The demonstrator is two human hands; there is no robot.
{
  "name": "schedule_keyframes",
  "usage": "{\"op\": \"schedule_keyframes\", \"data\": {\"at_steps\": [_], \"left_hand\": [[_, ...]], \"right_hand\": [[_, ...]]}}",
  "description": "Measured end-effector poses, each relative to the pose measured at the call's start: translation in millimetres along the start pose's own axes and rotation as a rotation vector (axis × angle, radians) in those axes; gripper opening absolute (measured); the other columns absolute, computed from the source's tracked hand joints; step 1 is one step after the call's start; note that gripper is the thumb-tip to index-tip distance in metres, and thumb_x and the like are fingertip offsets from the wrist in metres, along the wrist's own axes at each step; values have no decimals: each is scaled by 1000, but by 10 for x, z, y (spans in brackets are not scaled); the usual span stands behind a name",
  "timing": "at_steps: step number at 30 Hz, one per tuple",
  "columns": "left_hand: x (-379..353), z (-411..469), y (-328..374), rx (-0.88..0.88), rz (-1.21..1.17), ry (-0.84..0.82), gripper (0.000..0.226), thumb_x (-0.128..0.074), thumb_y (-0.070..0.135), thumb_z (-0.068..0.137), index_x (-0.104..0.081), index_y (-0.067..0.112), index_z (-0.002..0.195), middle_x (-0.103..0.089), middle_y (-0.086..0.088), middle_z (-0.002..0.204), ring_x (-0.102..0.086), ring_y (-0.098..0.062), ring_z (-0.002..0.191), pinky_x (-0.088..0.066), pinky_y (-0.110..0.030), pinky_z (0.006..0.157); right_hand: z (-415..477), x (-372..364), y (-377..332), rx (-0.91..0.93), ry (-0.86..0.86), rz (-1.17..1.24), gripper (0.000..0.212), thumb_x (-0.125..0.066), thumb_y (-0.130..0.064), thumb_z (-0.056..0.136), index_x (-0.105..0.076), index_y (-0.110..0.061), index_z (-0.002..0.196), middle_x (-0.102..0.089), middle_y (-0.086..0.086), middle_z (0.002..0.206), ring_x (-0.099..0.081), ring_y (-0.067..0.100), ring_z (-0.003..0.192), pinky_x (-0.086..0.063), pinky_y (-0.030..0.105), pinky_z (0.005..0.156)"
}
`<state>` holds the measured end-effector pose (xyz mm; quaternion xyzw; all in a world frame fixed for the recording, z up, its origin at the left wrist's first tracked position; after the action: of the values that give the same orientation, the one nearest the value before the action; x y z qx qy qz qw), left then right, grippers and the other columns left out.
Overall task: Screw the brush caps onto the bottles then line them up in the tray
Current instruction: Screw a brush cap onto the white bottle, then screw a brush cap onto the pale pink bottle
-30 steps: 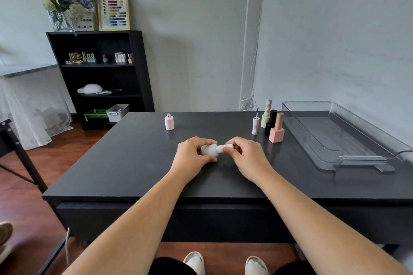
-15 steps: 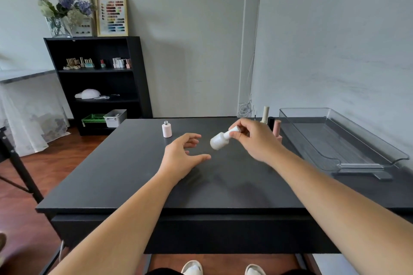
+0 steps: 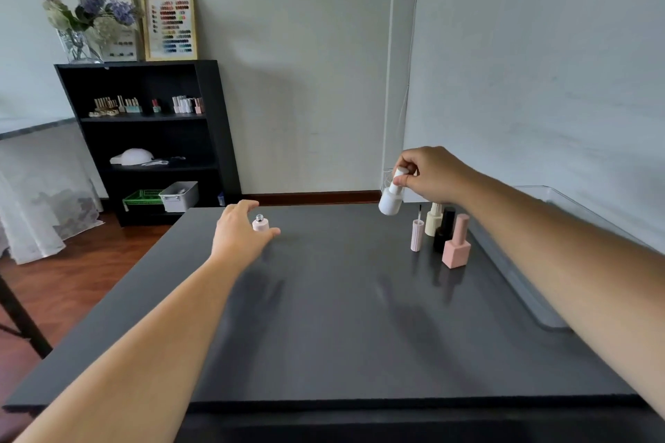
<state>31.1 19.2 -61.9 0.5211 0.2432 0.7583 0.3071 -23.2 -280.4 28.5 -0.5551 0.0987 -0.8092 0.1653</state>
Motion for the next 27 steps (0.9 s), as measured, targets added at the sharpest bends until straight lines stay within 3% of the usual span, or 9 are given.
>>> {"op": "schedule_keyframes", "data": {"at_steps": [4, 8, 15, 20, 27], "left_hand": [[-107, 152, -168, 102, -10, -48, 71, -78, 26, 73, -44, 13, 133, -50, -8, 134, -43, -25, 126, -36, -36, 102], [-225, 226, -304, 178, -93, -83, 69, -81, 26, 71, -47, 13, 129, -59, -7, 123, -56, -23, 111, -42, -34, 96], [-374, 207, -344, 113, -75, 20, 31, -70, 19, 81, -61, 13, 110, -64, -3, 99, -54, -17, 90, -38, -27, 78], [-422, 162, -238, 66, -106, -6, 27, -72, 17, 80, -62, 15, 105, -62, 3, 95, -57, -14, 84, -40, -26, 78], [-439, 43, -77, 67, -195, -48, 28, -72, 17, 80, -62, 19, 106, -65, 2, 100, -61, -15, 91, -44, -26, 80]], "right_hand": [[174, -98, 152, -52, -108, -105, 13, -65, -21, 85, -64, -13, 95, -56, -3, 86, -52, 18, 81, -35, 27, 69], [265, -165, 259, -95, -162, -186, 5, -66, -23, 83, -62, -21, 83, -56, -6, 79, -54, 19, 82, -39, 30, 69], [310, -235, 325, -140, -216, -274, 8, -69, -27, 81, -64, -21, 80, -66, 1, 93, -60, 22, 88, -49, 35, 77], [313, -286, 319, -141, -232, -327, 15, -69, -29, 81, -69, -19, 91, -68, 1, 98, -62, 22, 92, -46, 30, 72], [306, -313, 327, -176, -255, -322, 11, -69, -30, 80, -67, -20, 84, -70, 3, 95, -62, 23, 91, -48, 33, 75]]}}
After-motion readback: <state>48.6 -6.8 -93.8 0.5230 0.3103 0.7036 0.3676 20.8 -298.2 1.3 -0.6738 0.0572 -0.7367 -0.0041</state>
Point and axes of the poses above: each hand's wrist, its own z-axis towards the middle knuckle, its own x-axis out of the back of the hand, y = z × x, the point moved 1 cm from there along z, towards the middle knuckle
